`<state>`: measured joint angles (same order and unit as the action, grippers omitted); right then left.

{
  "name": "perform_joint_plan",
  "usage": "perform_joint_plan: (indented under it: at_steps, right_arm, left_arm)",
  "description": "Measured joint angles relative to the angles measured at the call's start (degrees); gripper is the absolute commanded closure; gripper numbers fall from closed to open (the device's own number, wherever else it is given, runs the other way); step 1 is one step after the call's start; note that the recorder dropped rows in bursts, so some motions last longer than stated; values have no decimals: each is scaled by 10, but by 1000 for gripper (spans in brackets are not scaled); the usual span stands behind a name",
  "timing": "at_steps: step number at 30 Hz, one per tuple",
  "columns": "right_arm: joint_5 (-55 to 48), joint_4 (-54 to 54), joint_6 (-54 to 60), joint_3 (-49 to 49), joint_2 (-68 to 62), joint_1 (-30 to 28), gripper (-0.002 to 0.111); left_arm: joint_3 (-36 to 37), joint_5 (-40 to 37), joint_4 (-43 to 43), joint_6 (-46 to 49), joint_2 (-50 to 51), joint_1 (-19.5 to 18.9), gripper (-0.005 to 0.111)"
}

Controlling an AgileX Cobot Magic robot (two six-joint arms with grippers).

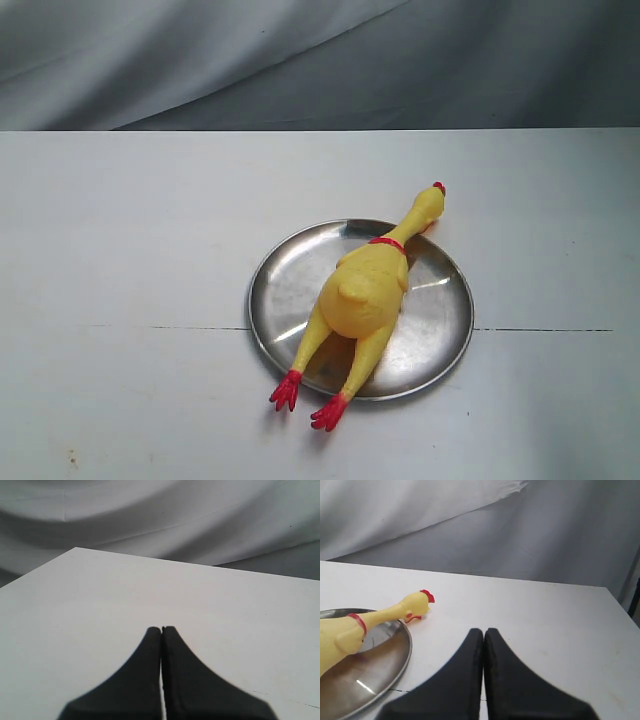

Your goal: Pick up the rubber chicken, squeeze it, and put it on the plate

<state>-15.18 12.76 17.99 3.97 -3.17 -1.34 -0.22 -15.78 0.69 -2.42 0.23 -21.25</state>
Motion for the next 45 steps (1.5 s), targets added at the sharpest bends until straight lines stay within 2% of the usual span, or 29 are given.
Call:
perform_joint_plan:
  at_steps: [16, 45]
  right_arm:
    - [-23, -116, -135, -38, 7, 0, 108]
    - [-25, -121, -140, -38, 8, 0, 108]
  left_arm:
    - [0, 0, 1, 0, 0, 0, 107]
    - [0, 0, 2, 0, 0, 0, 107]
